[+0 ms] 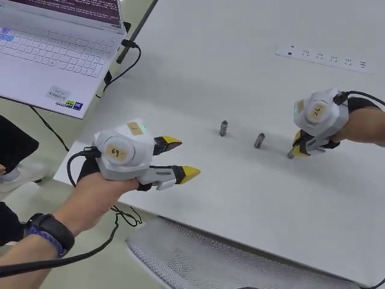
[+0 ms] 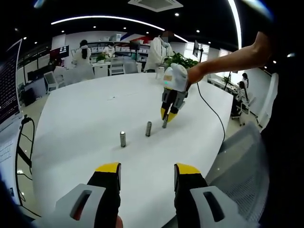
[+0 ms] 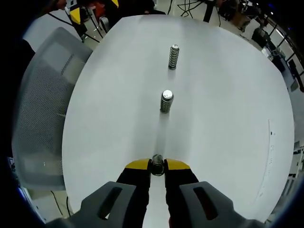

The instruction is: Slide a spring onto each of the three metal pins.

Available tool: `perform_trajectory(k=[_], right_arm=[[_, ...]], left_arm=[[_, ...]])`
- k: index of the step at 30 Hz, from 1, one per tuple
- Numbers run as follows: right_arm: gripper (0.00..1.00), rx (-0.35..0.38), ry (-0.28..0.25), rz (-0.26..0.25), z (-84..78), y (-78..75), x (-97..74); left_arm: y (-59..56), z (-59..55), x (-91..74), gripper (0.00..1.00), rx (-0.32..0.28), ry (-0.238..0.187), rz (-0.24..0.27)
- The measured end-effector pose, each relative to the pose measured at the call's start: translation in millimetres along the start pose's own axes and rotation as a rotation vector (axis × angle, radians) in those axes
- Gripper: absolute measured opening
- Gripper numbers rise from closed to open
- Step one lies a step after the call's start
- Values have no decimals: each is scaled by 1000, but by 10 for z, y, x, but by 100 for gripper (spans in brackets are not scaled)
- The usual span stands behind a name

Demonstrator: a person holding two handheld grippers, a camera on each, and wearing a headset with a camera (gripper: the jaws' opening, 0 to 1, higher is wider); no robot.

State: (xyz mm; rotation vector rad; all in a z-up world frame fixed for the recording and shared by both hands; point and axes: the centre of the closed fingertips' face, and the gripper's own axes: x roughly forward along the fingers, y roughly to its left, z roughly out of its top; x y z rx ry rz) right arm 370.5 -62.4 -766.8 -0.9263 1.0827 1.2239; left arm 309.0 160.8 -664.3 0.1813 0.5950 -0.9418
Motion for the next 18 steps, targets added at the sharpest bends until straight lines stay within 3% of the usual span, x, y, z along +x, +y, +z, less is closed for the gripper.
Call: perform_trajectory(k=[18], right_arm=[[11, 25, 15, -18, -54, -14, 52]], left_arm=[[4, 61, -24, 41, -16, -18, 2]])
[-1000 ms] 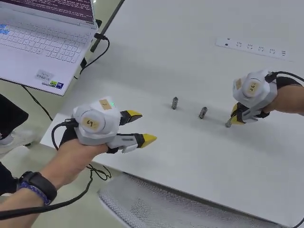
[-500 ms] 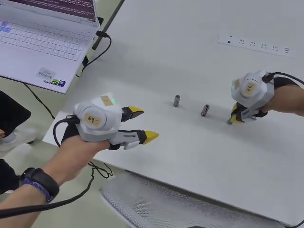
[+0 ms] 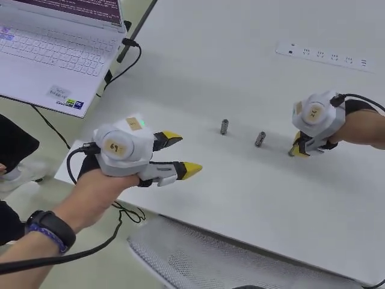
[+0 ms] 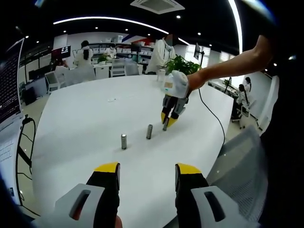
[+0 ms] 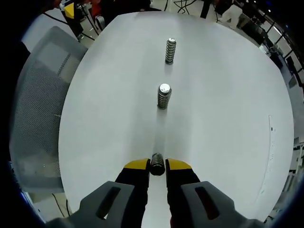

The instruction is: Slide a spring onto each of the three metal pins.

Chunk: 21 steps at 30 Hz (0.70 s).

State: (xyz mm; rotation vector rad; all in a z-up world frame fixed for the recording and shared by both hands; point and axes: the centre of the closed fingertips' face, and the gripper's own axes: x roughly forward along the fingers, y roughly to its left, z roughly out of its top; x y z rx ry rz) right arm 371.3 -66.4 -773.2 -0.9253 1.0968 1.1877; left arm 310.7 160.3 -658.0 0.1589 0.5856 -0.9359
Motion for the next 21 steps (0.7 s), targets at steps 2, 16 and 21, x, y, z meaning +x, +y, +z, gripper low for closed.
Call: perform_trajectory(k=[2, 16, 21], right_arm=[[13, 1, 2, 0, -5, 7, -15], [22, 26, -23, -33, -19, -36, -205], [25, 69, -55, -54, -30, -37, -289]], left_arm=[[1, -2, 0, 41, 0, 0, 0], [-23, 40, 18, 41, 6, -11, -6], [-29, 54, 19, 41, -1, -22, -6]])
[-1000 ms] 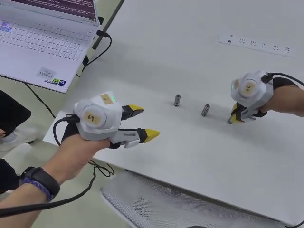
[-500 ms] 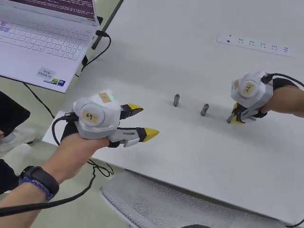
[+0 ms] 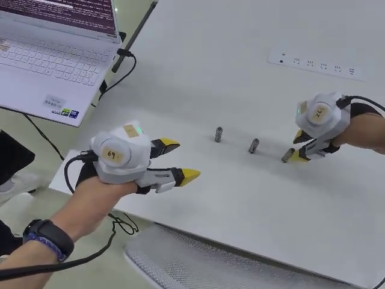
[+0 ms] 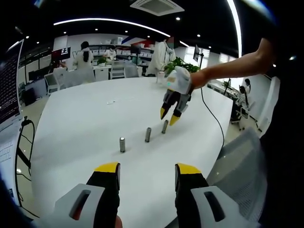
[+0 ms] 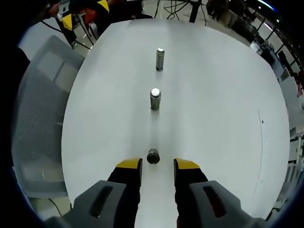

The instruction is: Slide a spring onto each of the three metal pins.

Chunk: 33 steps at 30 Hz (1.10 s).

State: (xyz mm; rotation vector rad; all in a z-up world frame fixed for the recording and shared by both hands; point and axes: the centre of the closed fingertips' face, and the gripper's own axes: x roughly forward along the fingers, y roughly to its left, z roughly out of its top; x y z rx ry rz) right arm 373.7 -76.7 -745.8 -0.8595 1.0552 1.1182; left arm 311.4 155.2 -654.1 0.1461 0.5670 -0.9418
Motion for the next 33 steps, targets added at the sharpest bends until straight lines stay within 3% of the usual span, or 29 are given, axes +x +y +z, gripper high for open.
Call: perform_trajectory(k=[10, 21, 27, 33], right_arm=[[28, 164, -119, -55, -84, 22, -146], [30, 285, -229, -94, -142, 123, -229], [30, 391, -347, -130, -100, 198, -322], [31, 431, -404, -164, -103, 278, -410]], left_arm=[[-17, 22, -1, 41, -6, -9, 2], [-20, 20, -5, 40, -13, -14, 9], [-17, 11, -23, 40, -20, -17, 15], [13, 34, -43, 41, -25, -26, 24]])
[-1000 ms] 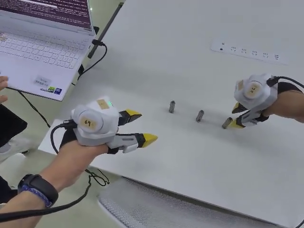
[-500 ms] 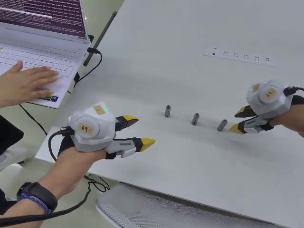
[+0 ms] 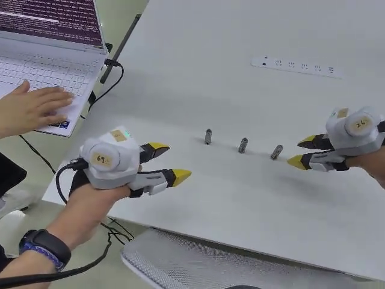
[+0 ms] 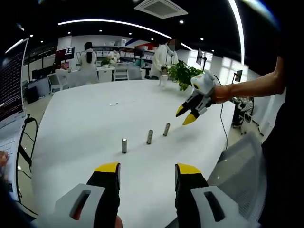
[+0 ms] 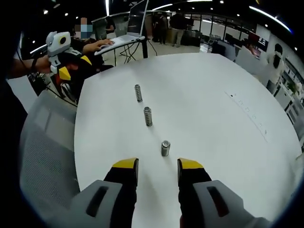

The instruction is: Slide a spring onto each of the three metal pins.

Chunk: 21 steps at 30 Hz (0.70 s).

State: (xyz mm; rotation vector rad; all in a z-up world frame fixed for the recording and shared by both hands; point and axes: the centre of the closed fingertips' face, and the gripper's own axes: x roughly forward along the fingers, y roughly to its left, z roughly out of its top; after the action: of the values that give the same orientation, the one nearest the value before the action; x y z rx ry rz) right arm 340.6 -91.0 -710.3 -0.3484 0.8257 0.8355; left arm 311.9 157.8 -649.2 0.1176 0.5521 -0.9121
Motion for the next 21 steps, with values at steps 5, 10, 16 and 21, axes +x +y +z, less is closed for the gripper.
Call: perform_trajectory(k=[5, 10, 16, 21], right_arm=[[33, 32, -58, -17, 50, 77, -101], [35, 74, -122, -36, 97, 164, -202], [37, 142, -175, -49, 65, 293, -304], [40, 170, -187, -62, 0, 387, -378]], left_arm=[[34, 37, -9, 41, -4, -15, 9], [48, 80, -31, 41, -9, -28, 16], [42, 118, -49, 41, -14, -36, 19], [28, 130, -61, 43, -18, -38, 21]])
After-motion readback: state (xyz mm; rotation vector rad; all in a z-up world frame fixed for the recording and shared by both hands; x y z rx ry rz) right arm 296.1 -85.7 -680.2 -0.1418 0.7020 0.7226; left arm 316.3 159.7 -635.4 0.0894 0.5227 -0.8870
